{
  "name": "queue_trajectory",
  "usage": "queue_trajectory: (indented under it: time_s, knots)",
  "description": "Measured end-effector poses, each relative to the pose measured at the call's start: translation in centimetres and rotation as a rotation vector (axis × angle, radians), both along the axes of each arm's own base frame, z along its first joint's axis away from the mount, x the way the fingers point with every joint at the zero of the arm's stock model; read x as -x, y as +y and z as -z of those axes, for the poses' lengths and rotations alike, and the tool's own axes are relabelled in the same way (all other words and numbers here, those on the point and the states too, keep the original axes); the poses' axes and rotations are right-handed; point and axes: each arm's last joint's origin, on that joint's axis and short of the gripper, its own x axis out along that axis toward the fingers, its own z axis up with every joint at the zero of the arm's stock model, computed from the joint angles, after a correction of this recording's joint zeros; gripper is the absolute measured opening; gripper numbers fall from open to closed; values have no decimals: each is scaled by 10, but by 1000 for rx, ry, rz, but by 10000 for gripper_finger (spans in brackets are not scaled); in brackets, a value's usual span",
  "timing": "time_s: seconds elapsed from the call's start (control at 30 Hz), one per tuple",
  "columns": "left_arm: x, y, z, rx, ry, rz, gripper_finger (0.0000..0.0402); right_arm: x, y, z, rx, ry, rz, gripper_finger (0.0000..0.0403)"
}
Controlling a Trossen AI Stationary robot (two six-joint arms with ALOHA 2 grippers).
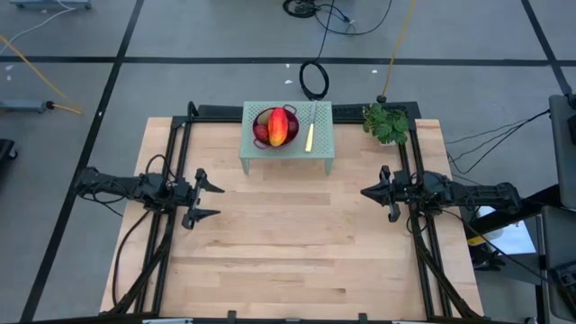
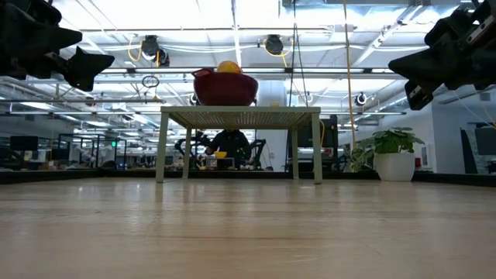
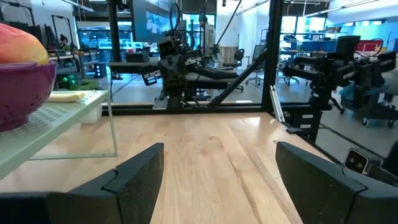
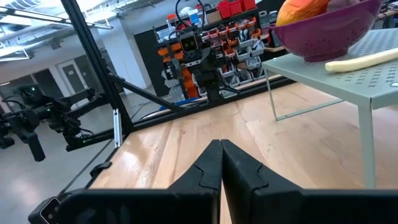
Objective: Pick & Place Fruit
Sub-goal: Return to Home Position
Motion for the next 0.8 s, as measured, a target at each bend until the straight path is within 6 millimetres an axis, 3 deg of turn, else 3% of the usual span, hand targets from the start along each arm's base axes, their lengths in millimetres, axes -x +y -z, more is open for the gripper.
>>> queue_trajectory:
  time_s: [0.8]
  knots:
    - [0, 0, -1, 2, -8, 0, 310, 0, 0, 0, 0, -1, 1, 4]
